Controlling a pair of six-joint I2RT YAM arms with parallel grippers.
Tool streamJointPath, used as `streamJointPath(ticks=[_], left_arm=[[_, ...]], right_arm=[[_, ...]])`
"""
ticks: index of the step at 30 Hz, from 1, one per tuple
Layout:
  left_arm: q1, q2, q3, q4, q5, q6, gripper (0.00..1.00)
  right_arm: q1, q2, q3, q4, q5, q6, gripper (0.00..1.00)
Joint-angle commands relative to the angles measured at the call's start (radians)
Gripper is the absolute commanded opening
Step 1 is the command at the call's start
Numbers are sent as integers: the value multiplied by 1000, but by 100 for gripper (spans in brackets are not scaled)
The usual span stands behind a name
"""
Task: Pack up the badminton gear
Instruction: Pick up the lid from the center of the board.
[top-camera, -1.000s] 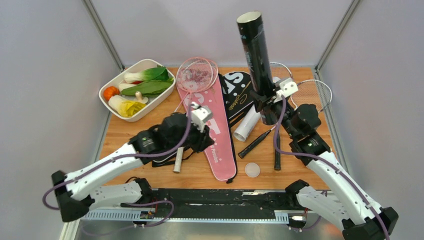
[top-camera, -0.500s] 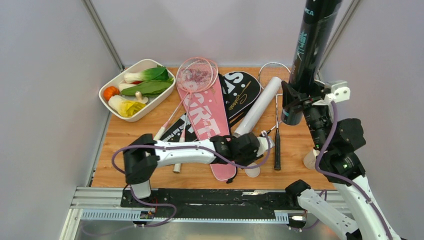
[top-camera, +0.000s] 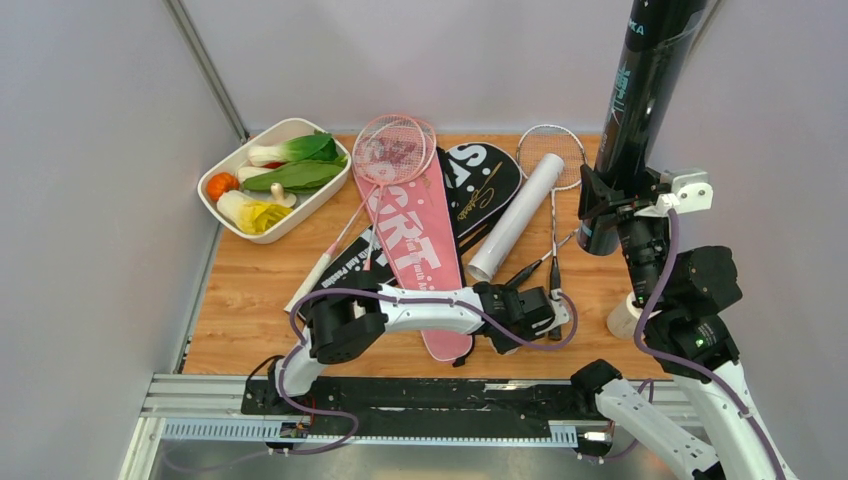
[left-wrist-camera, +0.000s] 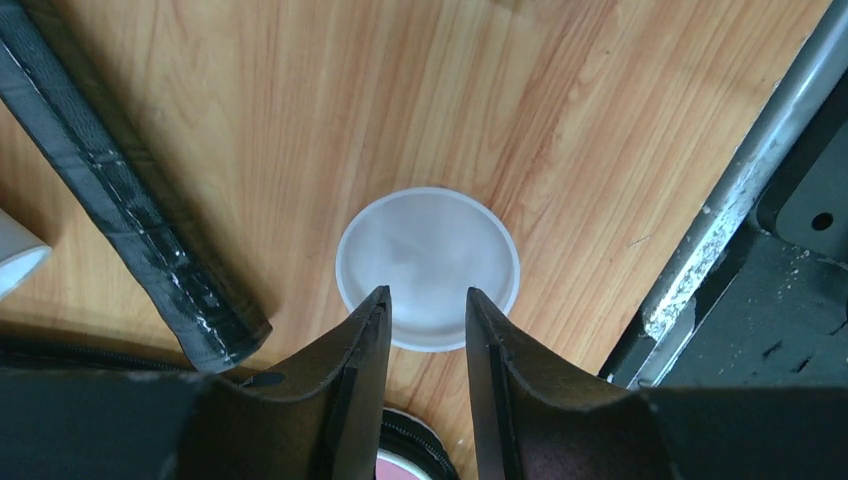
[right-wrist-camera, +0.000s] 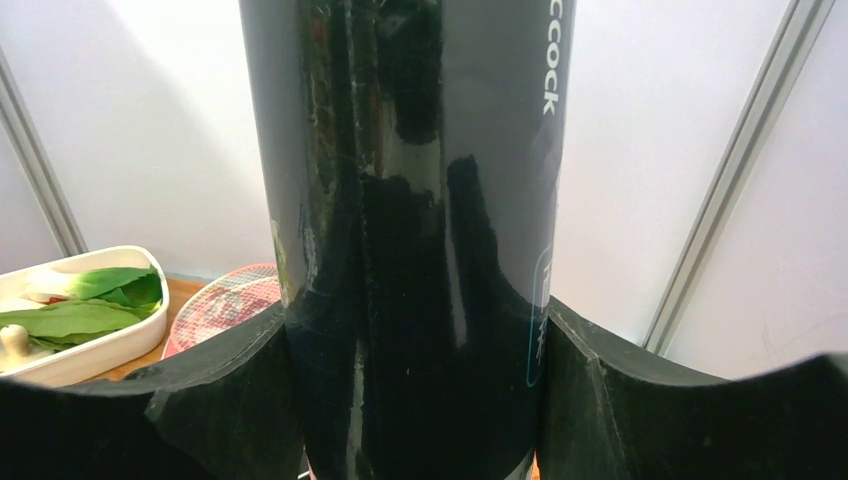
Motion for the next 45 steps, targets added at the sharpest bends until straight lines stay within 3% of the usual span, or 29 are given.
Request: streamJointPath(ticks=[1, 15, 29, 32, 39, 45], left_arm=[[-7, 8, 51, -64, 38, -35, 41], [-18, 18, 116, -123, 126, -92, 46], [-21, 124, 144, -144, 120, -104, 43], [-23, 138, 139, -150, 117, -110, 35], [-31, 73, 102, -177, 62, -143, 1], [-23, -85, 91, -179, 5, -196, 0]], right_arm=[[-1, -3, 33, 32, 29, -28, 0], [-1, 2, 23, 37, 51, -54, 0], [-1, -5, 18, 49, 67, -65, 0], [-1, -9, 15, 51, 68, -67, 0], [-1, -5, 13, 56, 63, -56, 0], [-1, 6, -7, 56, 24, -7, 0]])
